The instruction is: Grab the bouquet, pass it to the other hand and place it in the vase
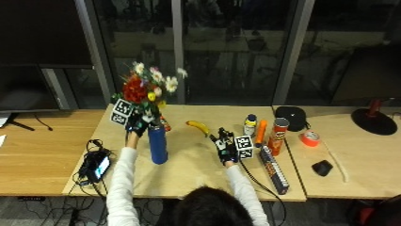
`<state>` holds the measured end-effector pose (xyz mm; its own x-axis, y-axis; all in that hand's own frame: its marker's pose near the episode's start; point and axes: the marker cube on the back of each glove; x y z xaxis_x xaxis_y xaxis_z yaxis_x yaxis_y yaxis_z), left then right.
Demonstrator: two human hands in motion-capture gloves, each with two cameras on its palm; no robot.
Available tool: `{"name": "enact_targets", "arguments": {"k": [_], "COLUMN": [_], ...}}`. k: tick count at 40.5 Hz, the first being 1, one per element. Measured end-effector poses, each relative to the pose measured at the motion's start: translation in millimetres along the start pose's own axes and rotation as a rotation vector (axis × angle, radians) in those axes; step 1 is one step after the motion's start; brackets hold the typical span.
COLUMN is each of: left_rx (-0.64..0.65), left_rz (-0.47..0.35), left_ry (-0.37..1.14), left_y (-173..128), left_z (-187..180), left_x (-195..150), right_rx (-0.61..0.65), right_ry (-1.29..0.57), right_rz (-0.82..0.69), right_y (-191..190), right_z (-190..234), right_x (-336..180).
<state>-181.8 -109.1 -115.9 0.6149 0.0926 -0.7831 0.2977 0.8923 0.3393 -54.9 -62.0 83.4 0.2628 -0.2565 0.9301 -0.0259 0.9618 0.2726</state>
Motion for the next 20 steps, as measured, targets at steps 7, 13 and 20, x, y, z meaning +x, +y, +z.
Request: {"name": "enact_targets", "arguments": {"k": [7,13,20], "left_rx": [-0.236,-0.162,-0.176], "left_rz": [-0.178,-0.234,-0.34], "left_ry": [-0.162,-0.197,-0.267], "left_y": [73,97,108], "left_z": [-6,-22,-35], "left_x": [-106,-106,-90], "right_rx": [-0.007,-0.01,0.036], "right_ry": [0.047,0.041,0.114], "right_rz": [0.032,0.115,0.125], "right_y": [-3,3,0], "right_z": [1,3,9], "right_x": [32,47,61]}}
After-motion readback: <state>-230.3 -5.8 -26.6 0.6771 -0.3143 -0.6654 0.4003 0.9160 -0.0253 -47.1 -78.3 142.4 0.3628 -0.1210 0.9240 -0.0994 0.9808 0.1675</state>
